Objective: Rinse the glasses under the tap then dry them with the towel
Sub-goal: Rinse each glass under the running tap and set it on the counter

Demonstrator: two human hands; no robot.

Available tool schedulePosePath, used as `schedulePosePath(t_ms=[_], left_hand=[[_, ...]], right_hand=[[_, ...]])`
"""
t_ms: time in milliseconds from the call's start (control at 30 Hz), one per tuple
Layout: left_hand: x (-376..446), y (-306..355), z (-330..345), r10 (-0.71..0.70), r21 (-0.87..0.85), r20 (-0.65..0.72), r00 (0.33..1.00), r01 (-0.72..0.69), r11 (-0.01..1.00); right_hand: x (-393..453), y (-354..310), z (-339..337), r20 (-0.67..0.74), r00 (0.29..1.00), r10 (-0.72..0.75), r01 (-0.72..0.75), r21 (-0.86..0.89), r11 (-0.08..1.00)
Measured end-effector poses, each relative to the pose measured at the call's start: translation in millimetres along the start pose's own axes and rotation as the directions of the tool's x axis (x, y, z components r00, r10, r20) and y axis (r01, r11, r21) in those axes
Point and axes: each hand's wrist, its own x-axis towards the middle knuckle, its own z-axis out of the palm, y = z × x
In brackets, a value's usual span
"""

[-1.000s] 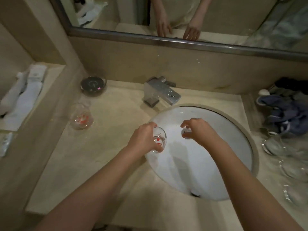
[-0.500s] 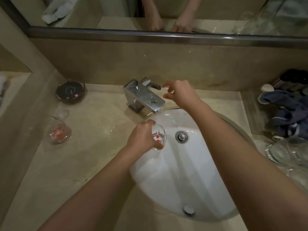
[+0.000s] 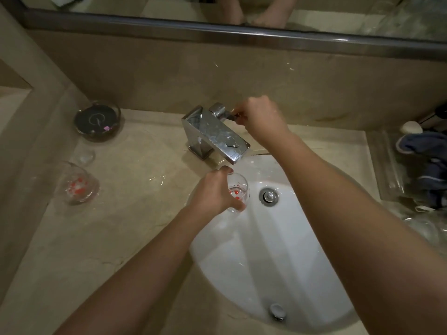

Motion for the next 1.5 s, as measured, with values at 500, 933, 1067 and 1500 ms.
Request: schedulePosePath(t_ms=[500, 933, 1067, 1500], left_hand=[[14.7, 1.5, 1.1, -0.04, -0.173, -0.009, 0.999, 0.038, 0.984], [10.2, -21.1, 0.2, -0.044, -0.825, 0.141, 0.989, 0.142, 0.547], [12.9, -24.3, 1.9, -0.011, -0.854, 0.186, 0.983, 0.167, 0.493], [19.3, -8.1, -9.8, 0.028, -0.803, 0.379, 0.925, 0.313, 0.508]], right_hand=[[9.6, 7.7, -5.4, 0.013, 1.0, -0.021, 0.02, 0.037, 0.999], [-113.7, 49.6, 68.6, 0.671, 0.73, 0.129, -0.681, 0.73, 0.061], [-113.0, 42.7, 73.9, 0.685, 0.724, 0.08, -0.673, 0.727, -0.138], [-115.0, 47.8, 80.0, 0.454, 0.889, 0.065, -0.455, 0.89, 0.013]])
